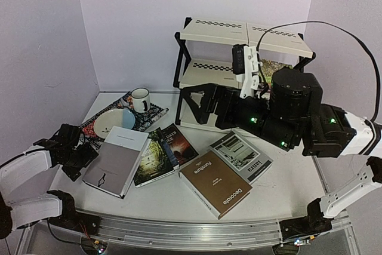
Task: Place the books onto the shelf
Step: Adjust the book in the book pile.
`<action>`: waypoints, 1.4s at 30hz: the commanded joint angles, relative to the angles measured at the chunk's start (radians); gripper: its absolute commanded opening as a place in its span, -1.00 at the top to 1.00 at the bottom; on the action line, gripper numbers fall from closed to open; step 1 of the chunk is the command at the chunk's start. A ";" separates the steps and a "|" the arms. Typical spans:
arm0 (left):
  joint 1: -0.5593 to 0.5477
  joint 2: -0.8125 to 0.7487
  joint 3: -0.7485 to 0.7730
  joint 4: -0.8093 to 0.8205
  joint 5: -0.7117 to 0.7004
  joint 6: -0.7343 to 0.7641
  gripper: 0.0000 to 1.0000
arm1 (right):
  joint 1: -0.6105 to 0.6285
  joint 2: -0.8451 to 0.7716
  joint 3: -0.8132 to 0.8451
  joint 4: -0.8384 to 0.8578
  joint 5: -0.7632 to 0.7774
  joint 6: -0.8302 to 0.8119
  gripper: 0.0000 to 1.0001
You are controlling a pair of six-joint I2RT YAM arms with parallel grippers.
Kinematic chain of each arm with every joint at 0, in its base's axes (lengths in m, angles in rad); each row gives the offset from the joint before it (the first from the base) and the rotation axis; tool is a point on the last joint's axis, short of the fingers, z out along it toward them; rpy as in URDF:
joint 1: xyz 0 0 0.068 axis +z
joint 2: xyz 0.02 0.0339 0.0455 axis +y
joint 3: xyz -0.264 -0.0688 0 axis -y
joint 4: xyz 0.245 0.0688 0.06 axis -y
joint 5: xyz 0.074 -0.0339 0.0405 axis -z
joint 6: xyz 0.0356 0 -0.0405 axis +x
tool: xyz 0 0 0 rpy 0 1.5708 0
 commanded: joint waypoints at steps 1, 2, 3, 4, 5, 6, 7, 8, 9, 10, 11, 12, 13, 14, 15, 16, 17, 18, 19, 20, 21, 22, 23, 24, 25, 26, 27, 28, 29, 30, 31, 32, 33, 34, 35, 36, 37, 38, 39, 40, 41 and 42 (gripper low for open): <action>0.005 0.008 -0.044 -0.015 -0.008 -0.090 -0.89 | -0.003 -0.038 0.016 0.056 -0.005 -0.037 -0.97; 0.006 0.009 -0.046 -0.015 -0.014 -0.097 -0.80 | -0.003 -0.045 0.005 0.064 0.011 -0.025 -0.97; 0.006 0.009 -0.047 -0.016 -0.021 -0.104 -0.70 | -0.003 -0.048 -0.004 0.069 0.030 -0.014 -0.97; 0.006 0.007 -0.047 -0.017 -0.030 -0.112 -0.60 | -0.003 -0.051 -0.011 0.072 0.049 -0.002 -0.97; 0.006 0.004 -0.048 -0.019 -0.040 -0.120 -0.51 | -0.004 -0.054 -0.020 0.074 0.064 0.009 -0.97; 0.007 0.000 -0.050 -0.023 -0.047 -0.131 -0.38 | -0.005 -0.059 -0.028 0.079 0.075 0.020 -0.97; 0.007 -0.009 -0.050 -0.027 -0.054 -0.140 -0.28 | -0.004 -0.066 -0.039 0.087 0.077 0.023 -0.97; 0.007 -0.021 -0.049 -0.031 -0.062 -0.150 -0.18 | -0.004 -0.071 -0.048 0.094 0.082 0.024 -0.97; 0.007 -0.036 -0.047 -0.034 -0.070 -0.160 -0.10 | -0.004 -0.076 -0.055 0.098 0.087 0.023 -0.97; 0.007 -0.051 -0.043 -0.037 -0.078 -0.169 -0.03 | -0.004 -0.082 -0.061 0.100 0.089 0.023 -0.97; 0.007 -0.072 -0.035 -0.042 -0.086 -0.174 0.02 | -0.004 -0.086 -0.066 0.103 0.092 0.021 -0.97; 0.007 -0.088 -0.028 -0.052 -0.098 -0.183 0.06 | -0.004 -0.090 -0.069 0.105 0.096 0.020 -0.97; 0.007 -0.101 -0.019 -0.067 -0.113 -0.196 0.11 | -0.004 -0.093 -0.070 0.106 0.103 0.020 -0.97; 0.007 -0.110 -0.010 -0.085 -0.135 -0.211 0.19 | -0.004 -0.095 -0.072 0.107 0.112 0.019 -0.97; 0.008 -0.114 -0.003 -0.101 -0.154 -0.225 0.27 | -0.004 -0.097 -0.073 0.107 0.120 0.019 -0.97; 0.008 -0.112 0.001 -0.113 -0.167 -0.236 0.40 | -0.004 -0.098 -0.073 0.108 0.123 0.017 -0.97; 0.008 -0.104 0.004 -0.124 -0.178 -0.245 0.56 | -0.004 -0.098 -0.073 0.109 0.121 0.012 -0.97; 0.009 -0.095 0.007 -0.137 -0.188 -0.256 0.69 | -0.004 -0.098 -0.072 0.109 0.113 0.006 -0.97; 0.010 -0.086 0.008 -0.144 -0.193 -0.265 0.77 | -0.004 -0.098 -0.073 0.109 0.103 -0.001 -0.97; 0.011 -0.074 0.006 -0.149 -0.190 -0.274 0.86 | -0.004 -0.099 -0.073 0.109 0.089 -0.006 -0.97; 0.011 -0.063 0.004 -0.152 -0.185 -0.280 0.92 | -0.004 -0.101 -0.072 0.109 0.078 -0.011 -0.97; 0.011 -0.054 -0.001 -0.153 -0.175 -0.288 0.94 | -0.004 -0.104 -0.072 0.109 0.067 -0.019 -0.97; 0.012 -0.044 -0.006 -0.154 -0.165 -0.295 0.95 | -0.004 -0.109 -0.073 0.109 0.056 -0.026 -0.97; 0.012 -0.035 -0.012 -0.153 -0.156 -0.300 0.95 | -0.004 -0.115 -0.075 0.109 0.048 -0.030 -0.97; 0.012 -0.028 -0.018 -0.152 -0.144 -0.304 0.95 | -0.004 -0.120 -0.080 0.109 0.048 -0.032 -0.97; 0.012 -0.018 -0.022 -0.153 -0.135 -0.306 0.96 | -0.004 -0.128 -0.088 0.109 0.052 -0.031 -0.97; 0.012 -0.010 -0.026 -0.153 -0.124 -0.308 0.96 | -0.004 -0.137 -0.098 0.109 0.060 -0.029 -0.97; 0.012 -0.001 -0.031 -0.149 -0.108 -0.309 0.97 | -0.004 -0.146 -0.107 0.109 0.069 -0.025 -0.97; 0.011 0.011 -0.034 -0.149 -0.097 -0.309 0.99 | -0.004 -0.154 -0.120 0.109 0.086 -0.019 -0.97; 0.011 0.023 -0.035 -0.145 -0.077 -0.304 1.00 | -0.004 -0.164 -0.131 0.109 0.100 -0.015 -0.97; 0.011 0.043 -0.033 -0.144 -0.062 -0.299 1.00 | -0.004 -0.175 -0.150 0.109 0.122 -0.014 -0.97; 0.011 0.059 -0.032 -0.142 -0.042 -0.293 1.00 | -0.004 -0.182 -0.165 0.109 0.141 -0.018 -0.97; 0.011 0.075 -0.031 -0.137 -0.013 -0.284 1.00 | -0.004 -0.188 -0.178 0.108 0.158 -0.028 -0.97; 0.012 0.090 -0.030 -0.133 0.014 -0.276 1.00 | -0.004 -0.193 -0.188 0.105 0.171 -0.039 -0.97; 0.011 0.103 -0.029 -0.130 0.040 -0.270 1.00 | -0.004 -0.199 -0.196 0.096 0.179 -0.047 -0.97; 0.010 0.111 -0.030 -0.126 0.072 -0.264 1.00 | -0.004 -0.203 -0.200 0.082 0.185 -0.057 -0.96; 0.009 0.113 -0.031 -0.121 0.103 -0.257 1.00 | -0.003 -0.204 -0.201 0.064 0.193 -0.063 -0.96; 0.007 0.107 -0.033 -0.119 0.136 -0.253 1.00 | -0.004 -0.199 -0.197 0.042 0.191 -0.077 -0.97; 0.005 0.092 -0.035 -0.118 0.161 -0.249 1.00 | -0.004 -0.193 -0.186 0.004 0.176 -0.103 -0.97; 0.000 0.075 -0.038 -0.116 0.186 -0.250 1.00 | -0.004 -0.174 -0.158 -0.047 0.164 -0.123 -0.97; -0.004 0.053 -0.041 -0.113 0.207 -0.251 1.00 | -0.004 -0.153 -0.125 -0.121 0.166 -0.125 -0.97; -0.007 0.027 -0.043 -0.111 0.226 -0.251 1.00 | -0.004 -0.131 -0.091 -0.208 0.177 -0.118 -0.97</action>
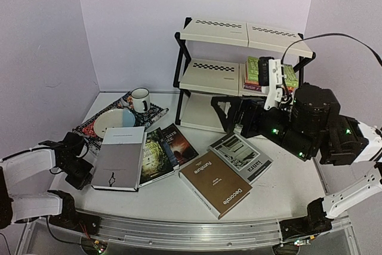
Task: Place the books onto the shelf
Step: Adjust the book in the book pile.
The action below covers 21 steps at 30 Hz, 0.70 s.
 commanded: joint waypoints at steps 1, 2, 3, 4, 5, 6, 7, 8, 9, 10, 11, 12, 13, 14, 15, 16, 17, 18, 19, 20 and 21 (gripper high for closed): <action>-0.018 -0.091 -0.007 0.023 0.155 0.017 1.00 | -0.003 0.068 0.128 -0.257 0.055 -0.043 -0.97; -0.023 -0.106 -0.013 0.035 0.177 0.015 1.00 | -0.003 0.081 0.131 -0.282 0.058 -0.035 -0.97; -0.030 -0.116 -0.019 0.053 0.200 0.012 1.00 | -0.003 0.086 0.120 -0.288 0.057 -0.031 -0.97; -0.040 -0.119 -0.028 0.075 0.220 0.009 1.00 | -0.003 0.085 0.104 -0.289 0.060 -0.017 -0.97; -0.053 -0.115 -0.034 0.092 0.234 0.005 1.00 | -0.003 0.082 0.082 -0.289 0.060 -0.002 -0.97; -0.064 -0.102 -0.036 0.106 0.243 0.004 1.00 | -0.003 0.080 0.071 -0.288 0.054 0.002 -0.97; -0.079 -0.090 -0.038 0.119 0.250 0.002 1.00 | -0.003 0.079 0.060 -0.287 0.047 0.004 -0.97; -0.096 -0.078 -0.038 0.134 0.255 -0.004 1.00 | -0.003 0.077 0.050 -0.286 0.039 0.005 -0.97; -0.122 -0.067 -0.038 0.154 0.257 -0.017 1.00 | -0.003 0.075 0.043 -0.286 0.029 0.008 -0.97; -0.153 -0.057 -0.039 0.178 0.255 -0.032 1.00 | -0.003 0.073 0.038 -0.284 0.016 0.007 -0.97; -0.179 -0.045 -0.039 0.208 0.253 -0.050 1.00 | -0.003 0.072 0.035 -0.282 0.003 0.001 -0.97; -0.211 -0.035 -0.038 0.239 0.255 -0.064 1.00 | -0.003 0.071 0.033 -0.281 -0.003 -0.006 -0.97; -0.229 -0.017 -0.034 0.259 0.261 -0.076 1.00 | -0.003 0.070 0.030 -0.280 -0.004 -0.011 -0.97; -0.246 0.003 -0.024 0.273 0.266 -0.081 1.00 | -0.003 0.068 0.024 -0.280 -0.007 -0.017 -0.97; -0.261 0.023 -0.009 0.278 0.267 -0.082 1.00 | -0.003 0.063 0.017 -0.280 -0.009 -0.022 -0.97; -0.281 0.034 0.009 0.281 0.261 -0.083 1.00 | -0.002 0.057 0.006 -0.280 -0.008 -0.022 -0.97; -0.305 0.039 0.026 0.282 0.250 -0.089 1.00 | -0.003 0.050 -0.006 -0.280 -0.002 -0.020 -0.97; -0.331 0.041 0.043 0.286 0.239 -0.103 1.00 | -0.003 0.046 -0.015 -0.280 0.006 -0.018 -0.97; -0.353 0.041 0.055 0.297 0.225 -0.122 1.00 | -0.003 0.041 -0.022 -0.280 0.014 -0.018 -0.97; -0.377 0.047 0.062 0.315 0.216 -0.138 1.00 | -0.003 0.038 -0.030 -0.280 0.021 -0.018 -0.97; -0.400 0.058 0.067 0.336 0.212 -0.150 1.00 | -0.003 0.035 -0.037 -0.280 0.024 -0.022 -0.97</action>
